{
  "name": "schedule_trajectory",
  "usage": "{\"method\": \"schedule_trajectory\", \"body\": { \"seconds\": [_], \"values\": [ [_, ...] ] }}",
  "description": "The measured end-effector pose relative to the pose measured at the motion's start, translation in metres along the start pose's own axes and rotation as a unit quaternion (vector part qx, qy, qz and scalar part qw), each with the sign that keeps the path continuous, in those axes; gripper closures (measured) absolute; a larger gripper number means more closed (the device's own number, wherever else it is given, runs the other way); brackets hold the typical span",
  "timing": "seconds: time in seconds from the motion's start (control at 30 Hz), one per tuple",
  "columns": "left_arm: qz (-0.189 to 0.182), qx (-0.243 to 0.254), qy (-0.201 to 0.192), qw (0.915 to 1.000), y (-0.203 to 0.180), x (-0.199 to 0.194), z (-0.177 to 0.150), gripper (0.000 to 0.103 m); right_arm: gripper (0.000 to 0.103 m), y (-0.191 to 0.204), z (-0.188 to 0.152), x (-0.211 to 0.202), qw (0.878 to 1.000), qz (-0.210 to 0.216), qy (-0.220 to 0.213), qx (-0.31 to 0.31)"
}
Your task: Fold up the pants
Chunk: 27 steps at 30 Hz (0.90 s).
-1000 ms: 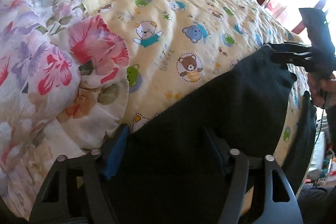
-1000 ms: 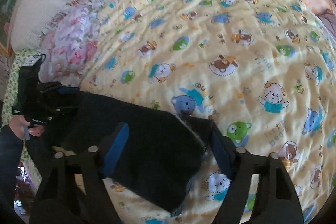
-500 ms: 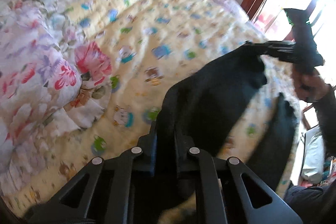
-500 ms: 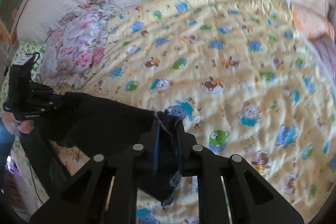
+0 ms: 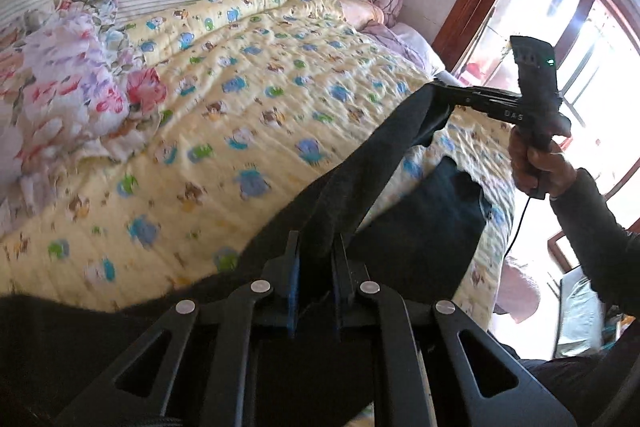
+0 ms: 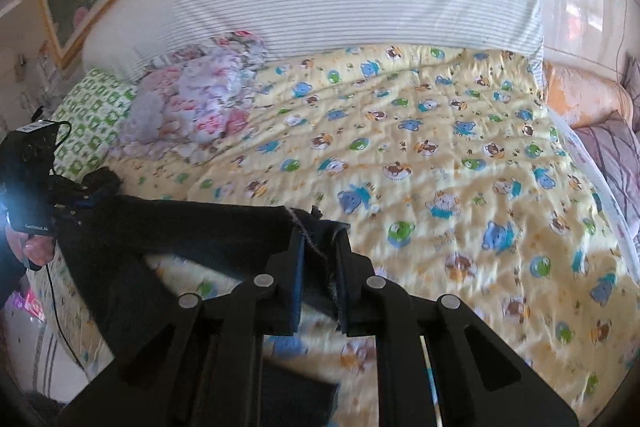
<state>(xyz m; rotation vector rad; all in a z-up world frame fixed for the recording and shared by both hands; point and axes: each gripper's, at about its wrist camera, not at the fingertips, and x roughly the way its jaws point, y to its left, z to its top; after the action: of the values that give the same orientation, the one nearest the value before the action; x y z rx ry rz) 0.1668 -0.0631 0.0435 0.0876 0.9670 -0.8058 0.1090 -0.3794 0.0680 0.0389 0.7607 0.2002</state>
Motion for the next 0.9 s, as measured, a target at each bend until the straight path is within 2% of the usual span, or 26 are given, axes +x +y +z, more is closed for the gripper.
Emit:
{"method": "schedule_trajectory", "body": {
  "seconds": [0.33,0.6,0.9],
  "values": [
    [0.036,0.012,-0.016,0.9991,-0.032,0.005,-0.043,0.092,0.088,0.015,-0.058,-0.033,1.000,-0.005,-0.020,-0.023],
    [0.045,0.021,-0.033,0.9982,-0.046,0.004,-0.071,0.092,0.093,0.027,-0.097,-0.056,0.997,-0.041,-0.038,-0.049],
    [0.055,0.026,-0.011,0.9981,-0.050,0.021,-0.095,0.092,0.098,0.039,-0.132,-0.051,0.999,-0.041,-0.008,-0.035]
  ]
}}
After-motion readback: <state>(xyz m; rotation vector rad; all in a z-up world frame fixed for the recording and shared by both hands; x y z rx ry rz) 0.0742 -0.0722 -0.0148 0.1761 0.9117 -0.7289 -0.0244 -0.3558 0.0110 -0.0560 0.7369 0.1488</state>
